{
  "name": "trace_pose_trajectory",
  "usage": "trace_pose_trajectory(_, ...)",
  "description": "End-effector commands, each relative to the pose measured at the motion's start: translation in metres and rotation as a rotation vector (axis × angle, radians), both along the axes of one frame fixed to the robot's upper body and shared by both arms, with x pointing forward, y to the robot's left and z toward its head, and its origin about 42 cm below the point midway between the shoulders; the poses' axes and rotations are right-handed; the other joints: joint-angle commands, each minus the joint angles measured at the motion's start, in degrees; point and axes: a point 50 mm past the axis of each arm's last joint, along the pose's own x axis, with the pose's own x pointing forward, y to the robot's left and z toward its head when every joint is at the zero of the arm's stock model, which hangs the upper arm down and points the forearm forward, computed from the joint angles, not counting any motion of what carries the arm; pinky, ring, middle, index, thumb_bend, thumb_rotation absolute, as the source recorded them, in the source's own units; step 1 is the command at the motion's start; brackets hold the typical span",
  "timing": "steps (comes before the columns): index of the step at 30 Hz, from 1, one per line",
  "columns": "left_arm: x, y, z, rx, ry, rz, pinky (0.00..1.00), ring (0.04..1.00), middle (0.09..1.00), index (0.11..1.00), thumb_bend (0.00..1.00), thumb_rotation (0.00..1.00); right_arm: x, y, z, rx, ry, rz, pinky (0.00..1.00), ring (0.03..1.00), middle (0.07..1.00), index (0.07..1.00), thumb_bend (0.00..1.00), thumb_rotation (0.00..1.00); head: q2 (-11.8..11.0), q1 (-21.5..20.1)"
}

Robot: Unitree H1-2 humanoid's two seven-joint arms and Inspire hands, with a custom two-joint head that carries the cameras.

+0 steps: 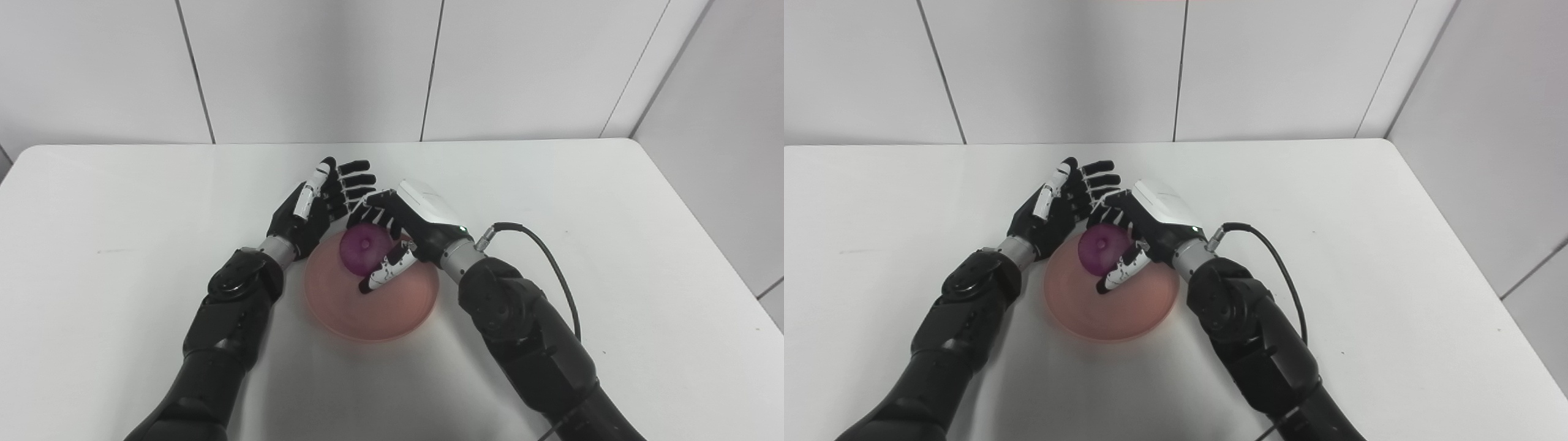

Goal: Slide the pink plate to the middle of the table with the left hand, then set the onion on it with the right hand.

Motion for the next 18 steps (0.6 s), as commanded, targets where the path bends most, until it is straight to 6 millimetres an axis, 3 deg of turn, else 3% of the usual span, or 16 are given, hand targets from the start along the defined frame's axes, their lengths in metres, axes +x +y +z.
trace_pose_trajectory(1, 0.002, -0.004, 0.003, 0.012, -0.004, -0.014, 0.67, 0.705, 0.712, 0.691, 0.35, 1.00, 0.002, 0.003, 0.012, 0.008, -0.078, 0.035, 0.38, 0.464, 0.475, 0.508, 0.53, 0.00, 0.17, 0.04)
trace_pose_trajectory(18, 0.001, -0.005, 0.002, 0.006, 0.001, -0.014, 0.67, 0.710, 0.724, 0.705, 0.34, 1.00, -0.001, 0.002, -0.003, -0.026, -0.035, 0.035, 0.39, 0.475, 0.473, 0.510, 0.53, 0.00, 0.29, -0.17)
